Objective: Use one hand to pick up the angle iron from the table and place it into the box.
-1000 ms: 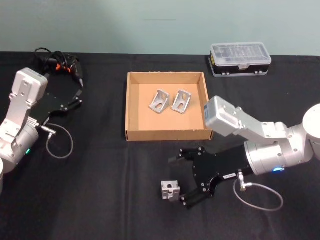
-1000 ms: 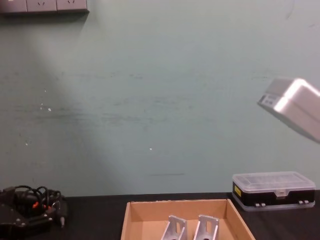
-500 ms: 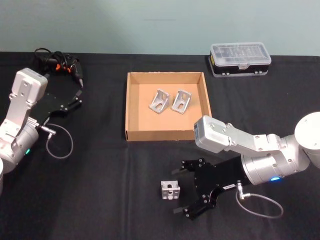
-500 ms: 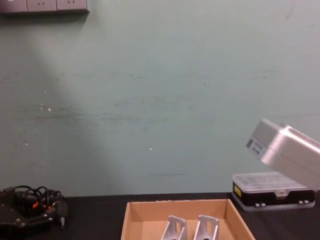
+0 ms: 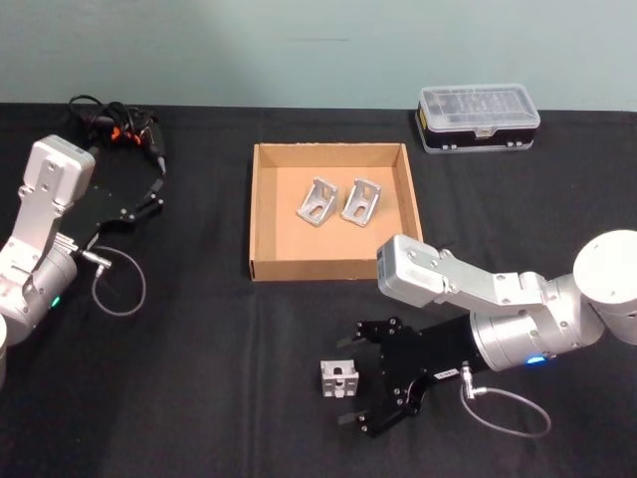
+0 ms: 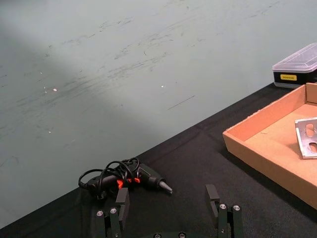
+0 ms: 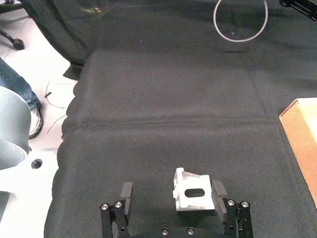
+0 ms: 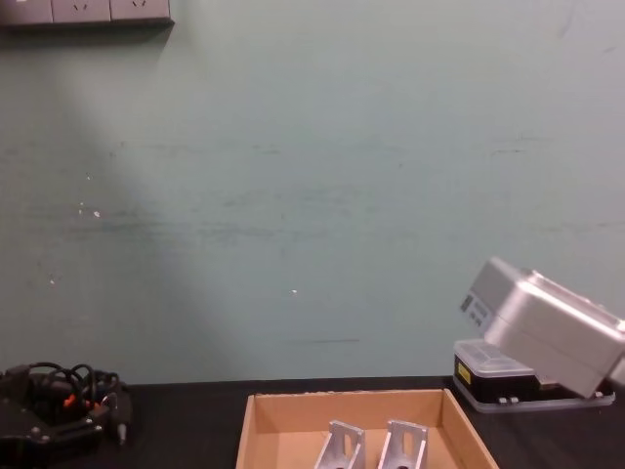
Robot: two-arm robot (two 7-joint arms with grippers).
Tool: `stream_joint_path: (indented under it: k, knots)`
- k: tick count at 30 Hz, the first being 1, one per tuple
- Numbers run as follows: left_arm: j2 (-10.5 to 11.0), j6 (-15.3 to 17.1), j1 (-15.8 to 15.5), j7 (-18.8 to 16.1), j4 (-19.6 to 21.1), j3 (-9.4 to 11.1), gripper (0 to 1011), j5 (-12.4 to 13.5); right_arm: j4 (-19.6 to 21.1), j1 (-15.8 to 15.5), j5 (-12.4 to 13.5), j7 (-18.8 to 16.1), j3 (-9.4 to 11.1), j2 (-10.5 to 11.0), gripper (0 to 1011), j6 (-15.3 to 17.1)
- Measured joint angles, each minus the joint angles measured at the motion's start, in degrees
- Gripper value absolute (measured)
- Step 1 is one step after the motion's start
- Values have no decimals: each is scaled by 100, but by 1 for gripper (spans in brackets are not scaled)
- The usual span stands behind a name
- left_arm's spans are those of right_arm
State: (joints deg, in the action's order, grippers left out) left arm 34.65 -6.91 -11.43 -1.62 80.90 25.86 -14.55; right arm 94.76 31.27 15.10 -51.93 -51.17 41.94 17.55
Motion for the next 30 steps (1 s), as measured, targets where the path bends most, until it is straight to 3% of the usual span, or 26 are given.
stream_joint_path:
  k: [12, 20, 23, 30]
  knots:
    - [0, 0, 0, 0, 0, 0, 1000, 0, -73, 3, -31, 13, -23, -74, 1000, 12]
    - [0, 0, 0, 0, 0, 0, 1000, 0, -99, 17, -61, -17, -69, -105, 840, 19]
    - [0, 0, 0, 0, 0, 0, 1000, 0, -100, 22, -73, -40, -92, -106, 712, 22]
    - [0, 0, 0, 0, 0, 0, 1000, 0, -88, 25, -97, -64, -123, -116, 536, 23]
